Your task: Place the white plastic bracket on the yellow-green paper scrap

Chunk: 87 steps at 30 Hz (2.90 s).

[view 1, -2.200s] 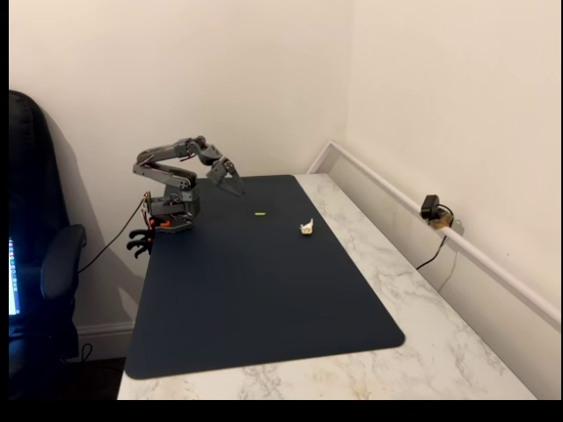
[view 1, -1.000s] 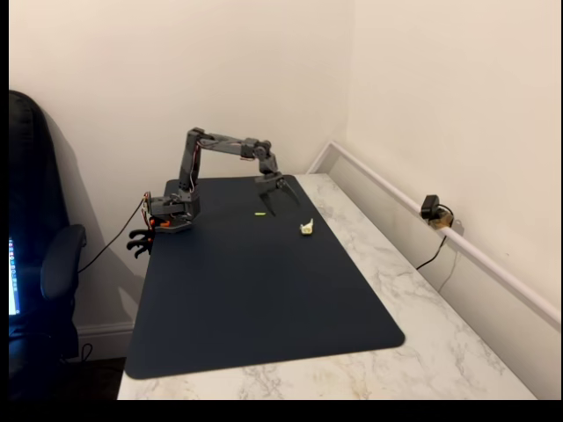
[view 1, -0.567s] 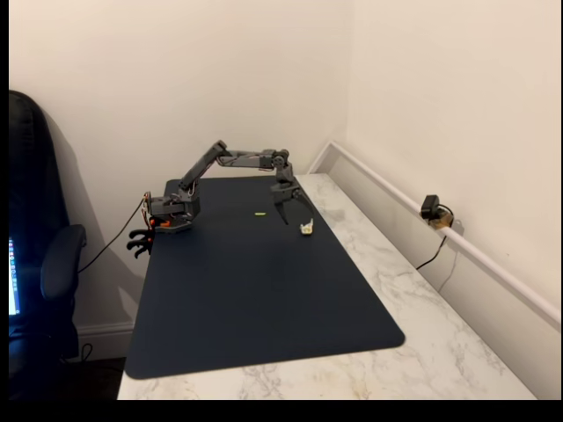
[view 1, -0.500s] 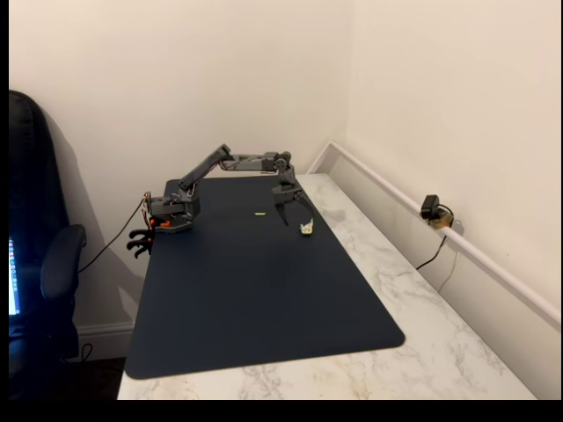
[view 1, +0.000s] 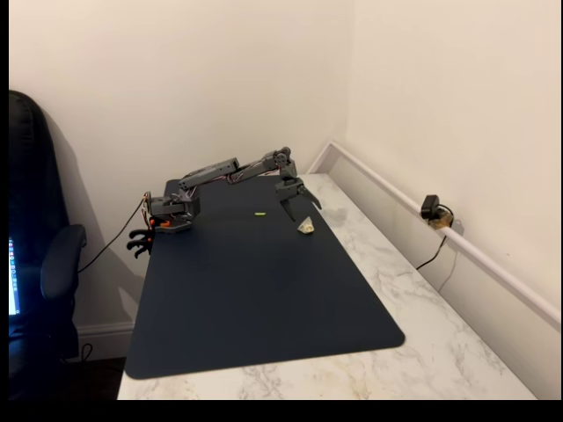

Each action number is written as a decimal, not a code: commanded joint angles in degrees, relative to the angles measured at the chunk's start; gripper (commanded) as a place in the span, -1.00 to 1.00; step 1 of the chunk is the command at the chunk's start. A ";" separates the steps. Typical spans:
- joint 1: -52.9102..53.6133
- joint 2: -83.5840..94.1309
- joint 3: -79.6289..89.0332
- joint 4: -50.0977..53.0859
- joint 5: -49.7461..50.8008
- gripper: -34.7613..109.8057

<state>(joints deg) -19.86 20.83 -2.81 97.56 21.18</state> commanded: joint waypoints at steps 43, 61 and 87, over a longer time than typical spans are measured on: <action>-0.97 -0.44 1.14 3.08 1.49 -0.44; -2.29 16.79 16.00 3.08 2.90 -0.52; 6.42 70.14 88.42 -18.72 7.91 -0.52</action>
<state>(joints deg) -15.82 83.85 82.88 79.63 28.48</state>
